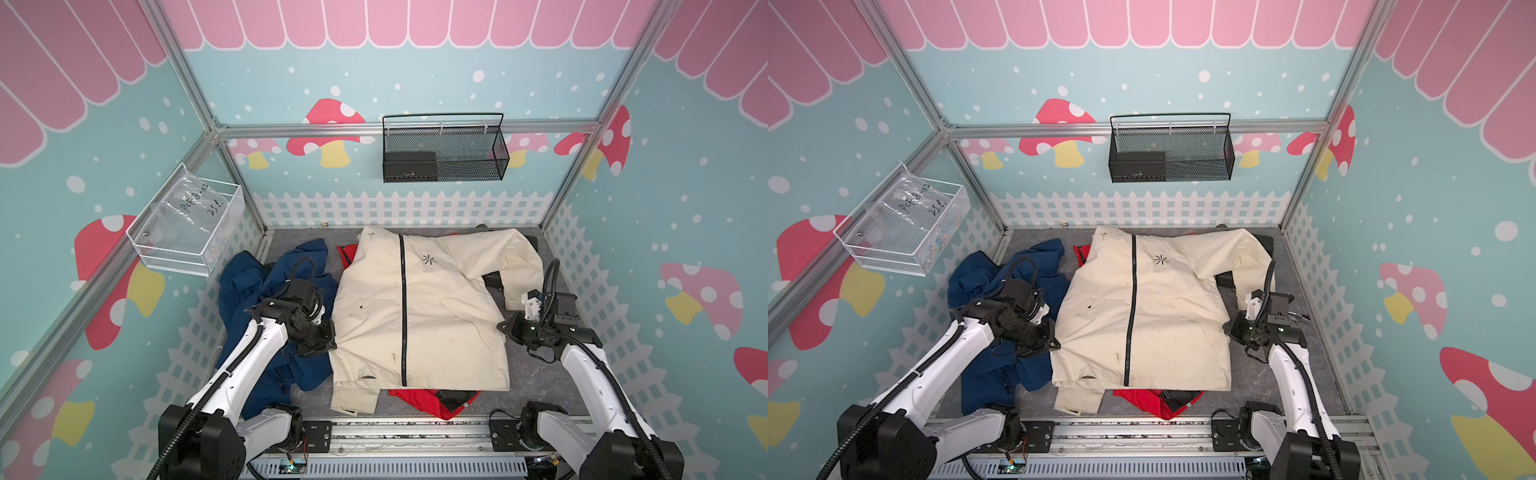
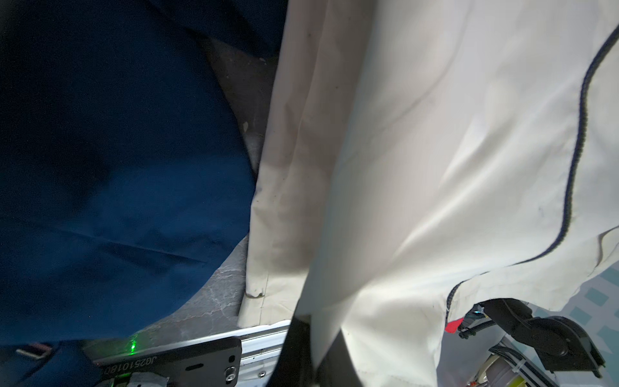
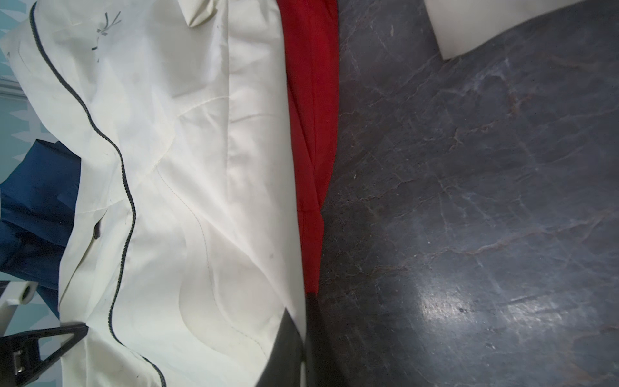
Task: Unzip the jacket
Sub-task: Flatten out the jacket.
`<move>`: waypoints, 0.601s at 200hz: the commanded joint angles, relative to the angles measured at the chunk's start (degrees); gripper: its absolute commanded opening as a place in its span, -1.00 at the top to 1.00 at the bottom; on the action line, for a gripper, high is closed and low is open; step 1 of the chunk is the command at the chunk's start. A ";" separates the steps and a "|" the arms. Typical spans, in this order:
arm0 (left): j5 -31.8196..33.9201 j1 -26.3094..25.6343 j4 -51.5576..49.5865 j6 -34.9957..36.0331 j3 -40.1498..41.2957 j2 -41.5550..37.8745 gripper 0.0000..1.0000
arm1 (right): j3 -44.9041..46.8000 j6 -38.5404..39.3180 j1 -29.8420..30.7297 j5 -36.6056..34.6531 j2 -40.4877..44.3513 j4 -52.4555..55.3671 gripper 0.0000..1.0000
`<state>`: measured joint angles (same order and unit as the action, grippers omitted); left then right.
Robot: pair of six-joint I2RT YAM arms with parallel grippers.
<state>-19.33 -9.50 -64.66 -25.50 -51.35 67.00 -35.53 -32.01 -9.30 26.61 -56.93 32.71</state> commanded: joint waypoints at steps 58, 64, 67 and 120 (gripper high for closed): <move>5.72 1.14 9.47 1.85 -14.84 4.49 -0.42 | -9.21 5.76 -1.54 2.36 -1.21 -14.11 -0.17; 5.24 1.13 11.17 2.97 -16.45 5.76 -0.42 | -10.01 6.95 -1.51 4.71 -1.86 -15.83 -0.16; 5.07 1.15 11.96 3.43 -17.27 6.43 -0.43 | -10.54 7.51 -1.53 6.00 -2.28 -16.86 -0.16; 1.38 0.72 28.16 12.80 -27.86 21.08 -0.53 | -20.16 17.24 5.70 15.18 -14.45 -23.23 -0.14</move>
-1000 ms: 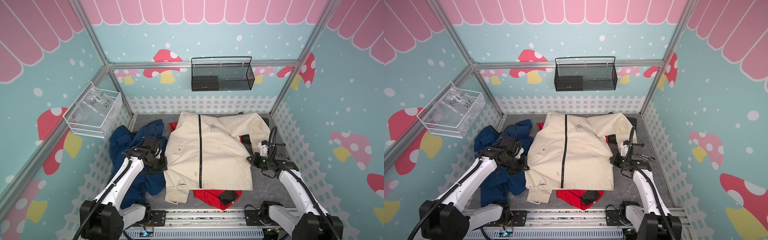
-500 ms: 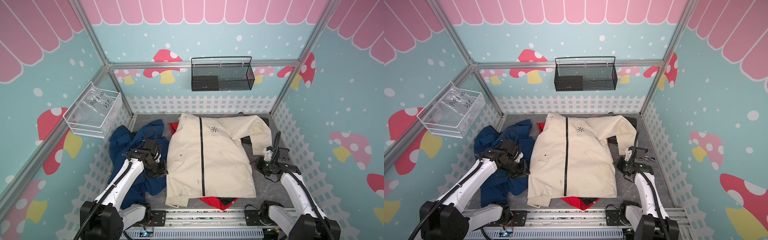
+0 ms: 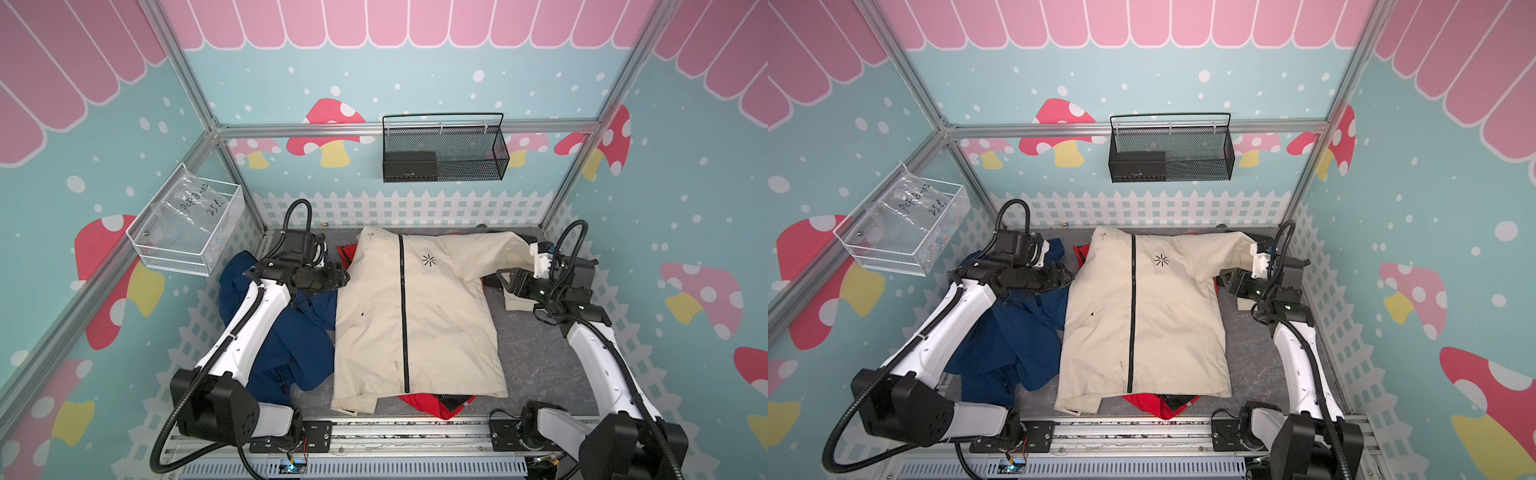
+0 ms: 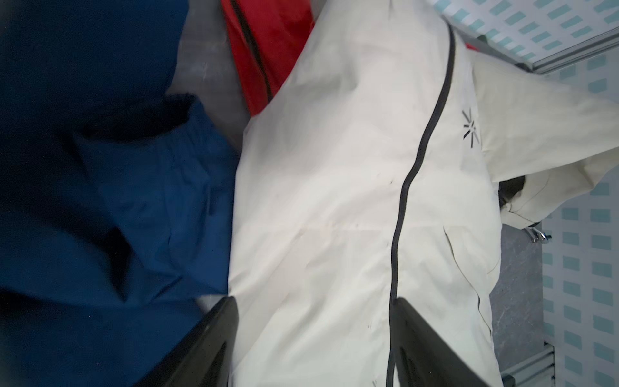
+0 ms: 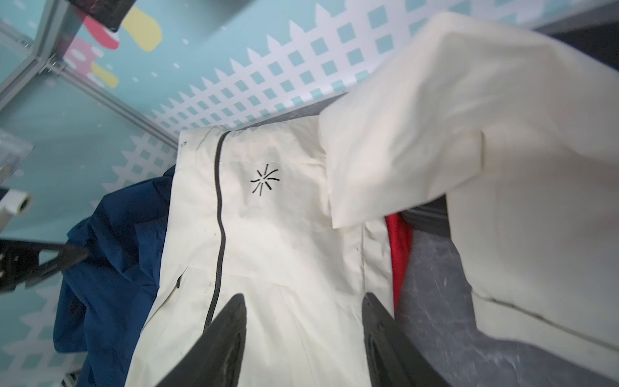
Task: Unzip the jacket
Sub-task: Flatten out the jacket, then unzip the zipper on the jacket.
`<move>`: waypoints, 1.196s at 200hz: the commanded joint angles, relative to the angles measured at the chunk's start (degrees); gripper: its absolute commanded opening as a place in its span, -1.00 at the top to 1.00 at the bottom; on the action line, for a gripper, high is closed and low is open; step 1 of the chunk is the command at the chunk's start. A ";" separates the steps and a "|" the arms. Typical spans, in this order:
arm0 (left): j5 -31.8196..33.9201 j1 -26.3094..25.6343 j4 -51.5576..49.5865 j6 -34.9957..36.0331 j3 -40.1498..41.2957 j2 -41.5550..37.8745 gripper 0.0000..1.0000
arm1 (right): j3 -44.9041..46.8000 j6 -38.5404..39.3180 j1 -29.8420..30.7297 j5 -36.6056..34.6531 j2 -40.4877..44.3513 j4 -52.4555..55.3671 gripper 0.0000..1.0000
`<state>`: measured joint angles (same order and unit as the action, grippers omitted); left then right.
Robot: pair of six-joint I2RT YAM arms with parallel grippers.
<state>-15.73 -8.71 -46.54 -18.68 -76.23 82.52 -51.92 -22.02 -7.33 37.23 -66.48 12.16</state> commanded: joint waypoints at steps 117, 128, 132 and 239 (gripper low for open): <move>-9.05 -0.53 30.07 8.32 -32.31 42.12 -0.57 | -8.59 2.64 11.24 -1.92 -14.46 -3.99 -0.10; -11.28 -0.60 31.41 6.99 -33.36 44.15 -0.52 | -8.30 1.96 11.29 -2.16 -14.43 -4.53 -0.10; -12.31 -0.75 31.74 6.68 -33.60 44.75 -0.50 | -8.28 1.85 11.24 -2.18 -14.54 -4.62 -0.10; -24.09 -2.11 44.35 6.61 -28.04 41.01 1.00 | -7.14 -0.67 16.20 10.31 -19.78 -11.66 0.30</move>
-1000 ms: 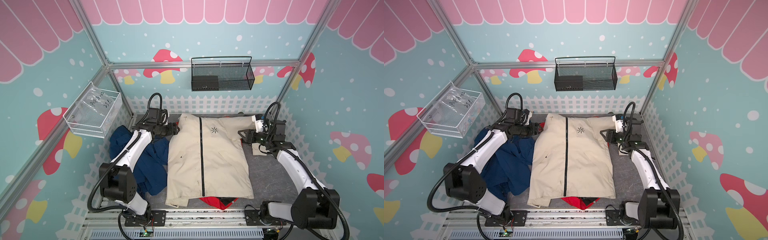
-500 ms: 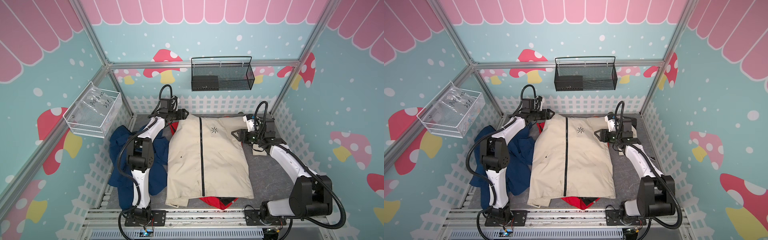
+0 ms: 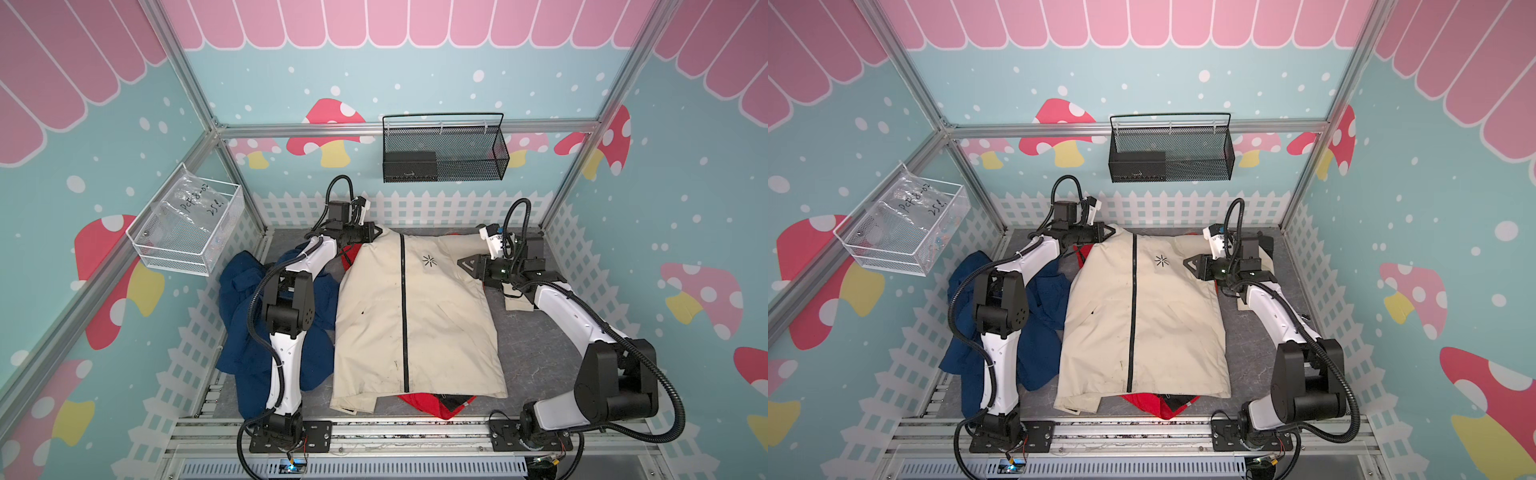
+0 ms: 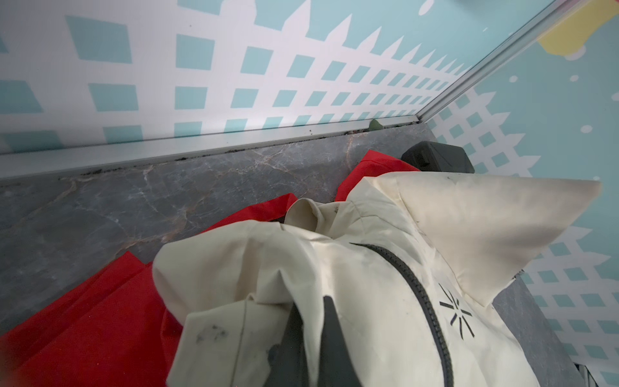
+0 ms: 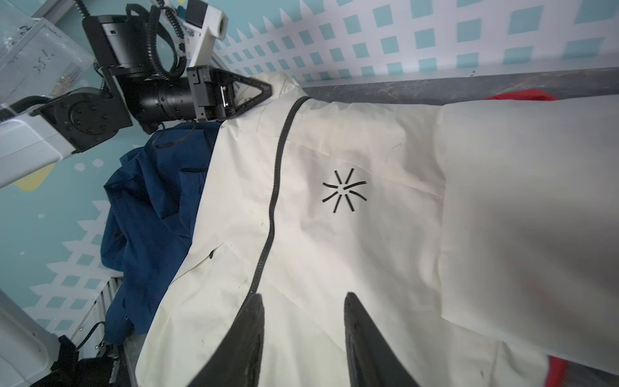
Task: Unzip the jacket
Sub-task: Unzip the zipper on the jacket.
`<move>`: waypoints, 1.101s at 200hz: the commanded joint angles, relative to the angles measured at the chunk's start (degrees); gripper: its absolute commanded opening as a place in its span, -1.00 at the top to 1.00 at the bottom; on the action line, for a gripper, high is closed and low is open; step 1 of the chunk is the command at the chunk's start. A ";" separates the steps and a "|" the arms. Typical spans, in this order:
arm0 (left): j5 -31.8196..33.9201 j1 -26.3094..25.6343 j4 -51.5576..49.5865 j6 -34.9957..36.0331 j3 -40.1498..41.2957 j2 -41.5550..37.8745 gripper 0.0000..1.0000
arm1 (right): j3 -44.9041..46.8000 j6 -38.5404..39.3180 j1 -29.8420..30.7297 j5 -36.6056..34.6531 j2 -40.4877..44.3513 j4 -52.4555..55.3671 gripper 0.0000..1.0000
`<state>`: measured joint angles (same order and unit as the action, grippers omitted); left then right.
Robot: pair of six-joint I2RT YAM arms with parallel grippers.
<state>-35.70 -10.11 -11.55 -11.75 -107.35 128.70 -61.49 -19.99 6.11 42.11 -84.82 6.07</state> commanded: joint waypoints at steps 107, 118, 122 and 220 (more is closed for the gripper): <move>-16.24 -2.75 54.14 -3.41 28.70 -18.38 1.00 | 5.25 -31.39 12.38 -3.15 -15.82 -28.89 1.00; -17.29 -3.17 54.45 -2.07 29.83 -19.63 1.00 | 4.04 -32.70 12.82 -4.27 -17.66 -29.05 1.00; -17.65 -3.31 54.50 -1.62 30.16 -20.11 1.00 | 3.62 -33.03 12.94 -4.69 -18.31 -29.07 1.00; -21.16 -10.98 10.73 31.76 32.74 -32.02 1.00 | -1.94 -36.59 14.02 -10.91 -29.50 -38.07 1.00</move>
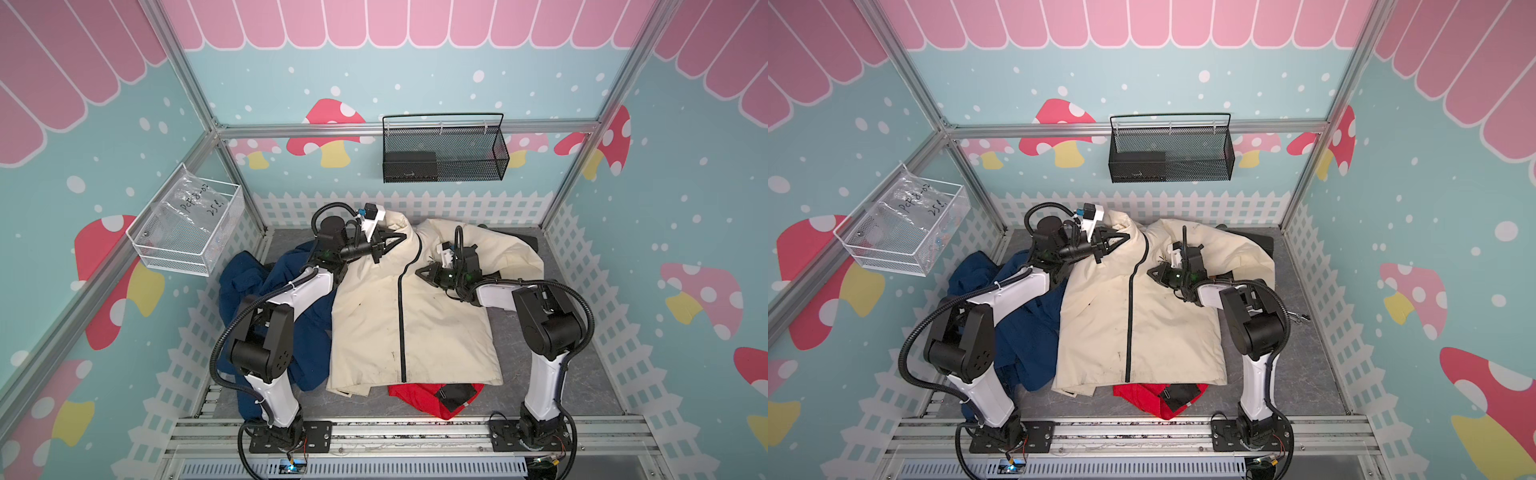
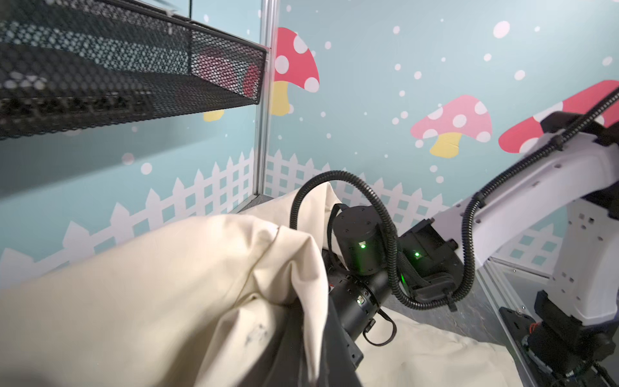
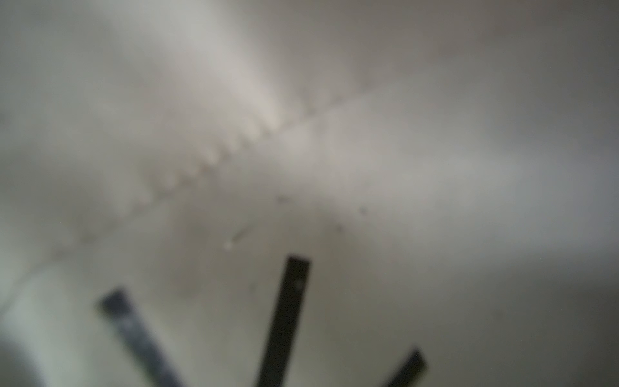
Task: Unzip the jacket
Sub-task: Unzip the zipper on the jacket.
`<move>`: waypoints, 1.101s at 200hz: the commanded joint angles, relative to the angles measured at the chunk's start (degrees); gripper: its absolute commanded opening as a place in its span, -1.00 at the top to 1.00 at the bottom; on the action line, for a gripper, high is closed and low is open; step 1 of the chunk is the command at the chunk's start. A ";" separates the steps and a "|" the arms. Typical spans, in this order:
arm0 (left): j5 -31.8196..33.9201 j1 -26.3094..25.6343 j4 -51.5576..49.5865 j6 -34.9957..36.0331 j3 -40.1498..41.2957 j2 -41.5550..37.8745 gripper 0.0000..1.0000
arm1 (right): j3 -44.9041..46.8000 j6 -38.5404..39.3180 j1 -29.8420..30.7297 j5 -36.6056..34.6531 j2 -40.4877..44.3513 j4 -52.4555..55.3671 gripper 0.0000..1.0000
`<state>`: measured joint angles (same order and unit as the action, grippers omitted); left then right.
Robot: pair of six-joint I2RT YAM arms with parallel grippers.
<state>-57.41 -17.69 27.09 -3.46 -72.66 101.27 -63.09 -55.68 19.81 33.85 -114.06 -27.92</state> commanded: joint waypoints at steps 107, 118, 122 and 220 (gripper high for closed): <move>26.97 -11.84 -35.88 43.16 12.53 -13.62 0.82 | 15.02 18.79 -1.60 -8.02 29.28 13.25 0.18; 27.60 -11.67 -36.17 38.97 13.37 -14.98 0.59 | 14.55 20.31 -1.79 -8.31 30.75 15.52 0.12; 28.04 -11.60 -36.33 37.30 13.61 -15.53 0.43 | 14.30 20.69 -1.87 -8.28 31.09 16.09 0.11; 43.74 -9.20 -48.67 -10.80 9.34 -27.75 -0.57 | 12.54 22.12 -4.52 -8.18 33.46 19.92 0.07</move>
<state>-19.84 -27.42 -12.08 4.45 -57.32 72.31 -49.41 -34.26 15.40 26.09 -82.63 -8.84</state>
